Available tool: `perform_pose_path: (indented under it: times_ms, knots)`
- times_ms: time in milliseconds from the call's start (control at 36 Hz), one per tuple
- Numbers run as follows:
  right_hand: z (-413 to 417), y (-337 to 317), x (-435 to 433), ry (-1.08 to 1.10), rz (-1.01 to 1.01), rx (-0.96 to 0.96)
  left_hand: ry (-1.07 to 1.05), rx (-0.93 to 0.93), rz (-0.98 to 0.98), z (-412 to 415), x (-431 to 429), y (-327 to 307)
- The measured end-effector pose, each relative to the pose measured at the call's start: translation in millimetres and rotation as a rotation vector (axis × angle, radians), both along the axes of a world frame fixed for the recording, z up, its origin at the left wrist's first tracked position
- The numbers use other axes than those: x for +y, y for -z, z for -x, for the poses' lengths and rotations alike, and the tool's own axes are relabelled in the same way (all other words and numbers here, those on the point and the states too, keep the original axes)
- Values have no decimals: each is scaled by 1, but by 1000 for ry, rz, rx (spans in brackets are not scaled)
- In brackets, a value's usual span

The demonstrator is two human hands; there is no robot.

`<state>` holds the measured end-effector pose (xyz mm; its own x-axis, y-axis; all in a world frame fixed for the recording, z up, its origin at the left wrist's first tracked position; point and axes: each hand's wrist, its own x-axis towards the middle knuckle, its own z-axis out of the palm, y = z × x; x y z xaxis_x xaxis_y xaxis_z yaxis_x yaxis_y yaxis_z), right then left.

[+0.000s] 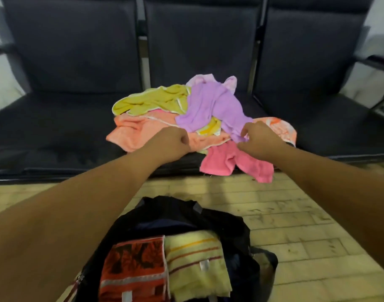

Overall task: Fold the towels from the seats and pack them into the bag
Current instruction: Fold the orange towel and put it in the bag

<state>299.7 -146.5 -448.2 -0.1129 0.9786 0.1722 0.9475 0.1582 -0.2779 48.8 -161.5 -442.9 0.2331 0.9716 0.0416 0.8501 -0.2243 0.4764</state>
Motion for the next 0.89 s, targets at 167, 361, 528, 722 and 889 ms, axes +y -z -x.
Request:
perform_pose_path:
  times_ms: [167,361,528,722,889]
  knots:
    - [-33,24,38,199,49,10,-96,151,113,-9,50,34]
    - [-54,59,70,287,219,-165,-150,240,-201,2,70,90]
    - [-30,55,64,280,-36,-222,-201,-98,-293,10,70,70]
    - [47,9,49,-217,1,310,-56,-252,-501,-6,52,-35]
    - [76,-65,37,-24,-199,481,55,-298,-529,-11,16,-119]
